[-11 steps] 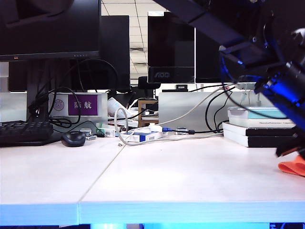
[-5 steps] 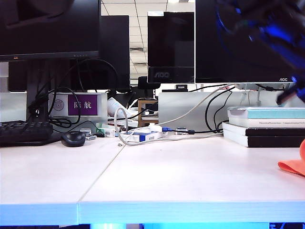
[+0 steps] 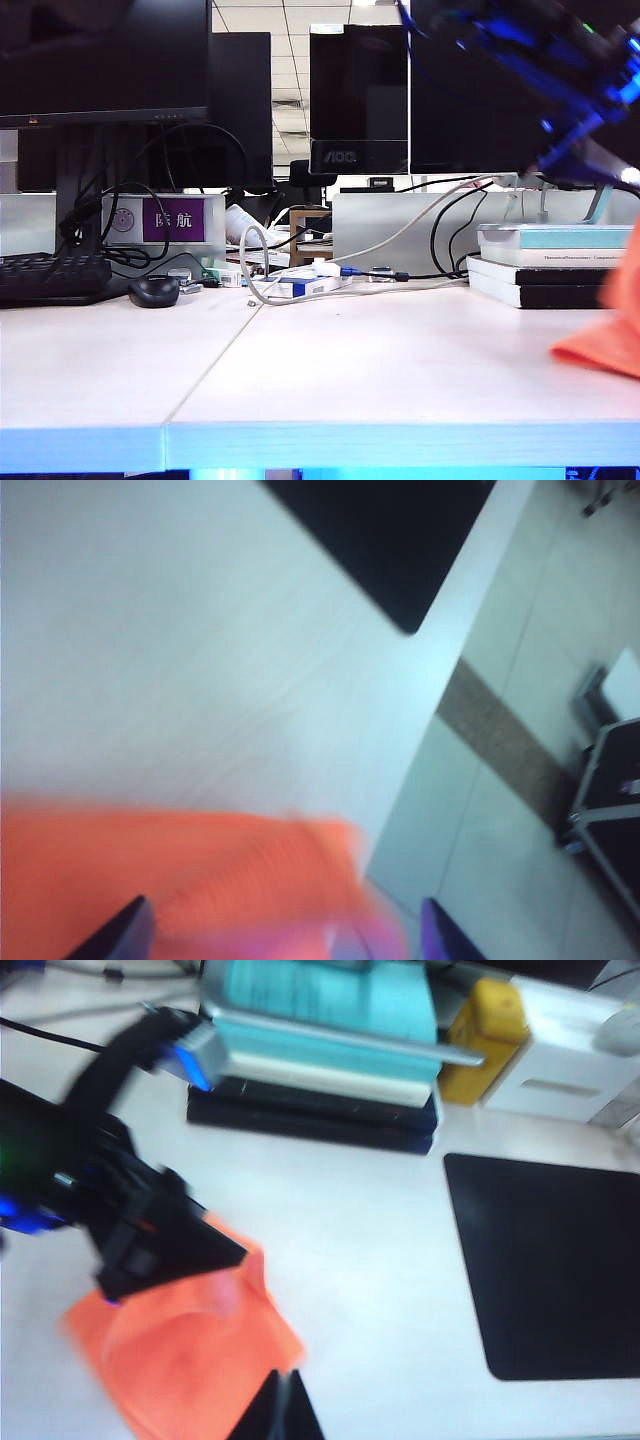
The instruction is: Wipe the table from left to right using the rag.
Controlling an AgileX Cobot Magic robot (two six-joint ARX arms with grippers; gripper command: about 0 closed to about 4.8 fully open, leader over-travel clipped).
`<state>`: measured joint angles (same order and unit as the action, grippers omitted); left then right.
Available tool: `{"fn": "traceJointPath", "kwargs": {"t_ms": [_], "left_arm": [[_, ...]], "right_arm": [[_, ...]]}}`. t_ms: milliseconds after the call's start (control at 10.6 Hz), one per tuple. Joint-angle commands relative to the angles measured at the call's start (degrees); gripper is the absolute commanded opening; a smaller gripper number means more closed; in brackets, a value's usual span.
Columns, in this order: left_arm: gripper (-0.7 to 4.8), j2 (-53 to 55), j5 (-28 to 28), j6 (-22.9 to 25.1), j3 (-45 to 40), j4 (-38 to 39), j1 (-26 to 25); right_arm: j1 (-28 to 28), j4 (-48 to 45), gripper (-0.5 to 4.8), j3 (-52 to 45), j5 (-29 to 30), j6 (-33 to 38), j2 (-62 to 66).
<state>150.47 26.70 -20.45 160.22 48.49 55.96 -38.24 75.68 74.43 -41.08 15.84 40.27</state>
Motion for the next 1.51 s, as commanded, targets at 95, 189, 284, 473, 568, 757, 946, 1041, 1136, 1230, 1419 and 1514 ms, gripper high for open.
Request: {"fn": "traceJointPath", "kwargs": {"t_ms": [95, 189, 284, 473, 568, 757, 946, 1041, 1136, 1230, 1419, 1514], "left_arm": [[3.50, -3.2, 2.9, -1.4, 0.4, -2.4, -1.1], [3.50, -4.3, 3.0, -1.8, 0.5, -4.2, -1.1], [3.50, -5.8, 4.0, -3.3, 0.5, -7.1, -1.1], [4.69, -7.6, 5.4, -5.8, 0.5, -8.8, -1.9], [4.79, -7.7, 6.1, -6.3, 0.5, -8.8, -2.1], [4.79, -7.7, 8.2, -7.5, 0.5, -8.9, -2.7], [0.96, -9.1, 12.4, -5.3, 0.5, -11.8, -3.3], [0.67, -9.6, 13.4, -4.9, 0.5, -11.8, -3.6], [0.66, -10.4, 15.5, -4.8, 0.5, -11.8, -4.1], [0.64, -11.4, 18.0, -4.8, 0.5, -11.7, -5.0], [0.51, -15.5, 17.9, -0.7, 0.5, -9.7, -7.2], [0.51, -18.1, 16.3, -0.6, 0.5, -8.5, -8.5]], "right_arm": [[0.0, -1.8, -0.01, 0.2, -0.8, -1.1, -0.5], [-0.1, -2.4, -0.01, 0.2, -0.8, -1.1, -0.5], [-0.1, -2.7, -0.01, 0.2, -0.8, -1.4, -0.5], [-0.1, -2.7, -0.01, 0.2, -0.8, -2.6, -1.0], [-0.1, -2.7, 0.08, 0.2, -0.8, -2.6, -1.2], [-0.1, -2.7, 0.51, 0.2, -0.8, -2.6, -1.2], [-0.2, -4.2, 0.08, 0.2, -0.8, -3.5, -1.3], [-0.4, -5.3, -0.01, 0.2, -0.7, -6.0, -1.6], [-0.4, -7.7, -0.01, 0.2, 1.2, -8.8, -2.2], [-0.4, -11.6, -0.01, 0.1, 5.1, -10.4, -3.1], [-0.4, -23.5, -0.01, -1.9, 15.1, -13.9, -5.8], [-0.4, -28.9, -0.01, -5.0, 18.7, -15.3, -7.3]]}}
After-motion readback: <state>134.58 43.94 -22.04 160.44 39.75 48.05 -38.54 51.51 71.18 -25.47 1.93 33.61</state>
